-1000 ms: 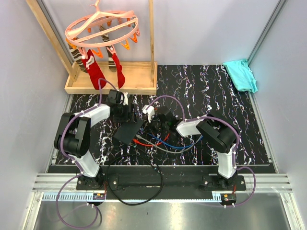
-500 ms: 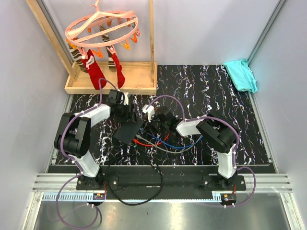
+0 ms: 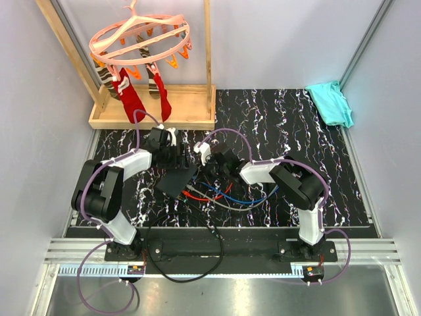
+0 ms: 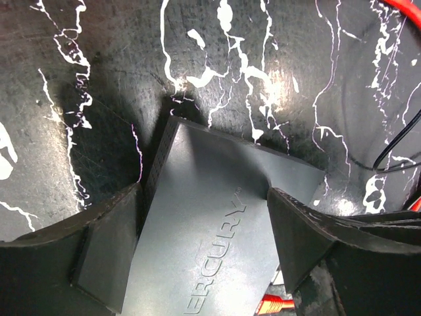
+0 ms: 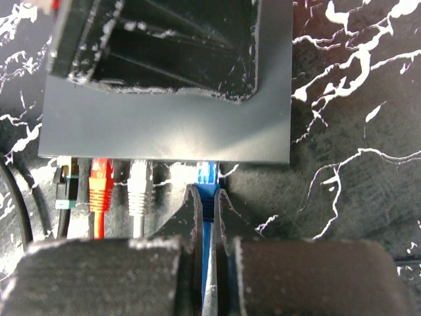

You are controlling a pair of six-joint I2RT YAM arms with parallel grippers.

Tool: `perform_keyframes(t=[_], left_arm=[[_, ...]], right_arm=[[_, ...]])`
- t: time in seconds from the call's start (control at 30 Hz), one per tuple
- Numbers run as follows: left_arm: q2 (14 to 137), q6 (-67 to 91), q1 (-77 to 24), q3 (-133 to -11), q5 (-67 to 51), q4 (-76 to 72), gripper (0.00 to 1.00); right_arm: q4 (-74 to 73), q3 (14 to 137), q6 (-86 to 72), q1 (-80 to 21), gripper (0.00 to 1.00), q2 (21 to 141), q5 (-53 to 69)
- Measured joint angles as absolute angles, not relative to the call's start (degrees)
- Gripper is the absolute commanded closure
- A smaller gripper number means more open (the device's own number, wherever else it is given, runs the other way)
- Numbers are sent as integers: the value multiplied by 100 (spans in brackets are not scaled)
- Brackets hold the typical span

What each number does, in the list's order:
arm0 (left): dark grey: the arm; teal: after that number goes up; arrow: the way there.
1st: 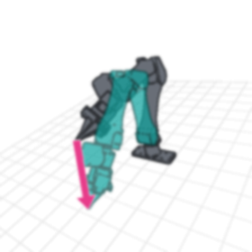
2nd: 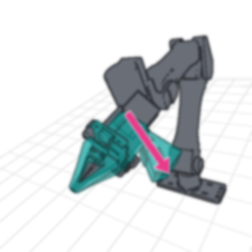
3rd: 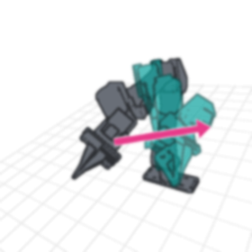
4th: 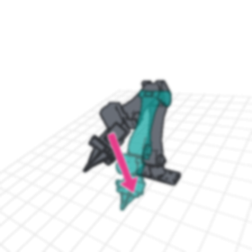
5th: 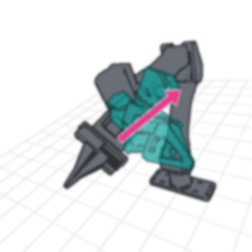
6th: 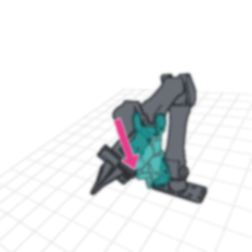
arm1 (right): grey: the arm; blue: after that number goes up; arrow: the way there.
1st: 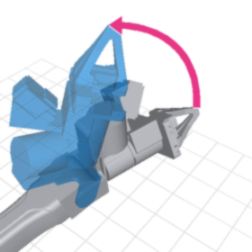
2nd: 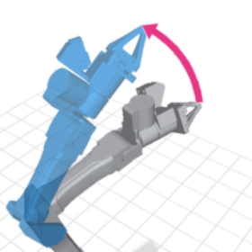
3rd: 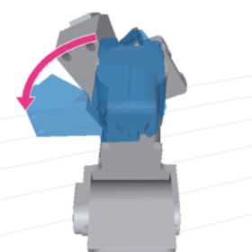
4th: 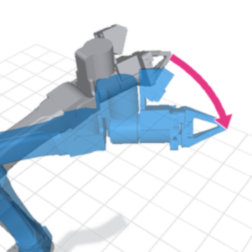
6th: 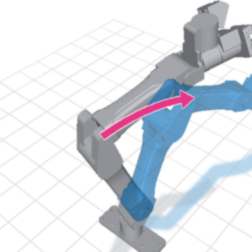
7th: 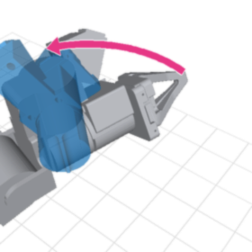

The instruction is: Insert the plug into the switch port

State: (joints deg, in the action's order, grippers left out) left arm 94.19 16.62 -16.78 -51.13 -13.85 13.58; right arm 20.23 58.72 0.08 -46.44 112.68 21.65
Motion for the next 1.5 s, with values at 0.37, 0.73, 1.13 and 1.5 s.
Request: perform_keyframes(t=[0.37,0.73,1.13,1.5], left_arm=[[9317,1955,-1699,-4936,-1214,1087,24],[9426,2130,-1671,-5481,-1004,2045,2],[8761,2032,-1533,-5730,-565,2803,1],[8613,2128,-1533,-5140,-652,3092,1]], right_arm=[[1490,6302,-21,-4611,100,11434,2215],[1597,6195,220,-4512,56,11308,1992],[794,5472,-222,-4156,20,9041,620],[-1387,4831,-1741,-3454,5,7472,-832]])
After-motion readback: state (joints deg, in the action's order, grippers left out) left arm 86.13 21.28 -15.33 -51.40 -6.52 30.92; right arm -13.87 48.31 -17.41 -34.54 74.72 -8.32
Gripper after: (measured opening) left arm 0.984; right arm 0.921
